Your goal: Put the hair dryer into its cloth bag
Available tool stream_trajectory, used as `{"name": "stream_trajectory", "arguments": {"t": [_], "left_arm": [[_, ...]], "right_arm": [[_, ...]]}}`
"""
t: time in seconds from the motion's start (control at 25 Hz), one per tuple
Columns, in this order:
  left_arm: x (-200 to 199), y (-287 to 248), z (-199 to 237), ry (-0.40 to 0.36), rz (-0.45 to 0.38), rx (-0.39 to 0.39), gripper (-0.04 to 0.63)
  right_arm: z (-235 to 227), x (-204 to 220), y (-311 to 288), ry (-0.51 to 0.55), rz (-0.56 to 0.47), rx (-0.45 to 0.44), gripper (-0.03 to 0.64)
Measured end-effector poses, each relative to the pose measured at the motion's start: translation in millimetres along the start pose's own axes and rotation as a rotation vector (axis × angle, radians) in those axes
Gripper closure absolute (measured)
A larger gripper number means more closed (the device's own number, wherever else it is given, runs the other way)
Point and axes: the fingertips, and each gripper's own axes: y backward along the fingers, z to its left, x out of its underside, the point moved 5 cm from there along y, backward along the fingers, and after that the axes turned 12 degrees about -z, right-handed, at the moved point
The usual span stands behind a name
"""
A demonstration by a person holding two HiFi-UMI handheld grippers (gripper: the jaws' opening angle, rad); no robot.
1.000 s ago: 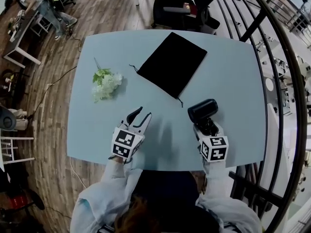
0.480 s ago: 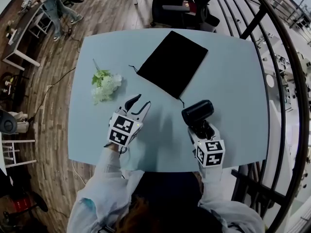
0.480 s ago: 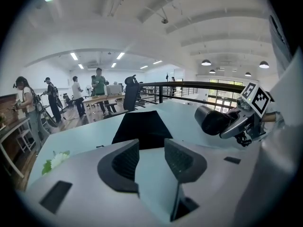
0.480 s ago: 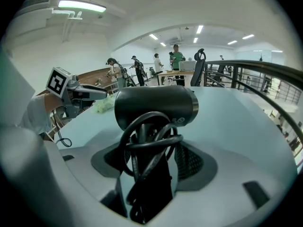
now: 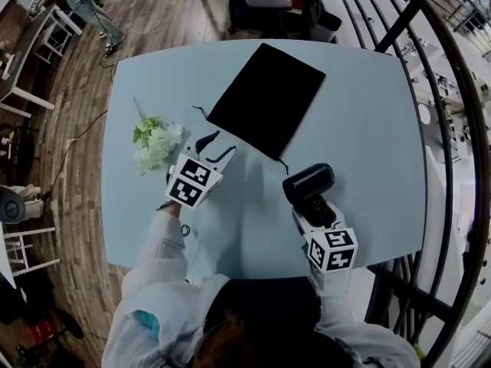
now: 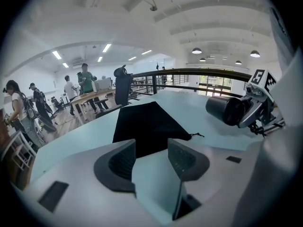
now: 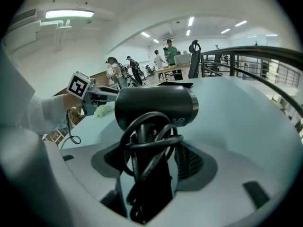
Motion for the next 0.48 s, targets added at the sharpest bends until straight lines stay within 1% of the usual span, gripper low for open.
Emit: {"name": "stream_trajectory", "arguments": {"t": [0.12,0.28,0.48], "left_arm": [[-0.9,-15.0,11.9,-0.04,0.024,0.023,0.382],[8.1,-36.2,27.2,-0.117,0.1,0.053,0.379],[16.5,-62.1,37.2,-0.206,0.167,0.111,0.379]], "right_arm": [[0.1,-1.0,-3.2,0.004,0.011,-0.003,0.312],[-0.2,-0.2,-8.3,0.003,0.024,-0.003,0.311],[-0.7,-0.3,-16.4,0.004,0.043,-0.013,0.311]]}}
